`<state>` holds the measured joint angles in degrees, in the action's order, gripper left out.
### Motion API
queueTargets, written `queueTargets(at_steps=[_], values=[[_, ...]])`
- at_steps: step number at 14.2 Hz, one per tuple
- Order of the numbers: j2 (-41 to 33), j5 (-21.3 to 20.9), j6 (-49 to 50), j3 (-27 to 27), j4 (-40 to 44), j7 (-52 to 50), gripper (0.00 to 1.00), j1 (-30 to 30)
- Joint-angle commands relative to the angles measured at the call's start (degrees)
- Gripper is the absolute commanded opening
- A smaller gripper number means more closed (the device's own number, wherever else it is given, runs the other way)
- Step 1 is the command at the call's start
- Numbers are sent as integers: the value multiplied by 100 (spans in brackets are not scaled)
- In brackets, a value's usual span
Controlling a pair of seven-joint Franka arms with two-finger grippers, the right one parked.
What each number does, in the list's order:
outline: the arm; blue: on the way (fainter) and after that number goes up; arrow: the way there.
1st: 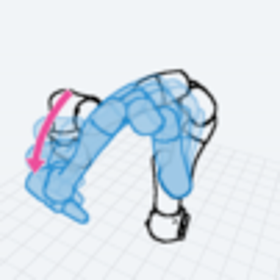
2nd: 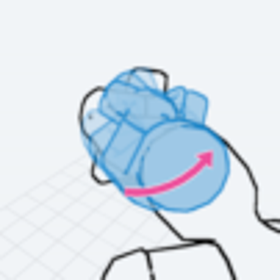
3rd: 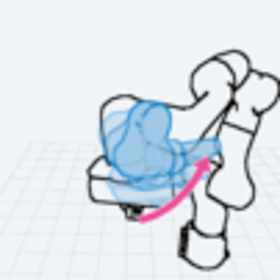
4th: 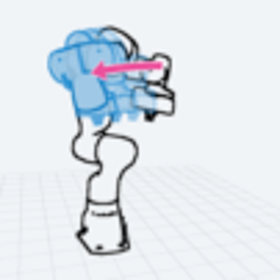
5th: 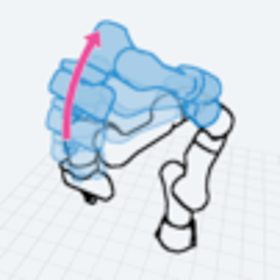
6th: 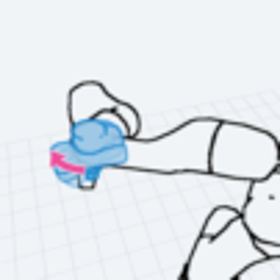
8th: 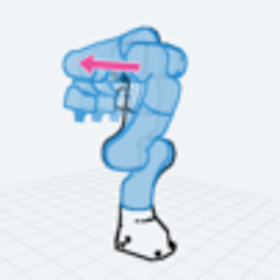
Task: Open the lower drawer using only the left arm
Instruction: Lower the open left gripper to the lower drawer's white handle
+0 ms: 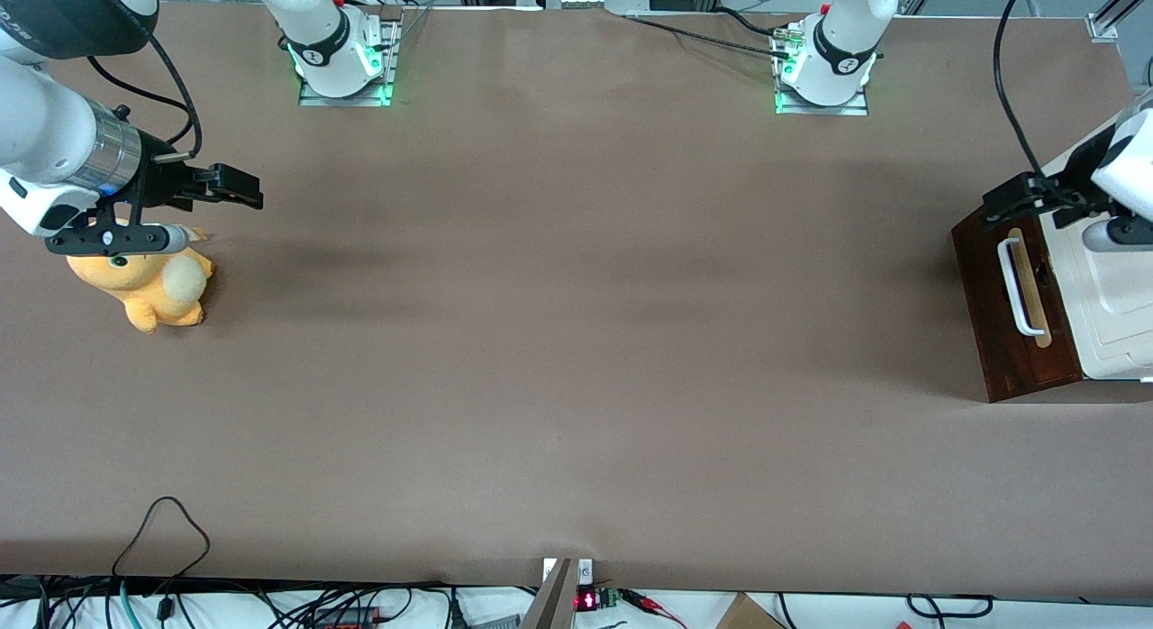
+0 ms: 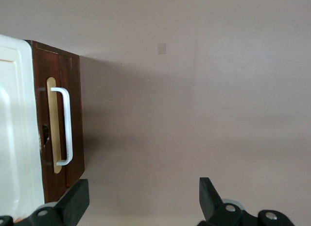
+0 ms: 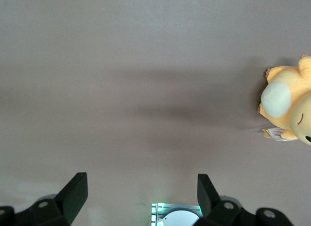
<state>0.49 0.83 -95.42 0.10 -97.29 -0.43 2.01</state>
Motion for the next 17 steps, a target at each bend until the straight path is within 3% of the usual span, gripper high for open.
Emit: queueTargets(at_steps=[1, 2, 8, 12, 17], values=[[4, -808, -169, -455, -228, -254, 100, 62], [13, -1309, -169, -606, -368, -543, 100, 62], [223, -3428, -134, -1327, -1509, -2194, 100, 19], [548, -4422, -178, -1354, -2188, -2961, 100, -25], [1163, -5970, -380, -1354, -2812, -3841, 100, -105]])
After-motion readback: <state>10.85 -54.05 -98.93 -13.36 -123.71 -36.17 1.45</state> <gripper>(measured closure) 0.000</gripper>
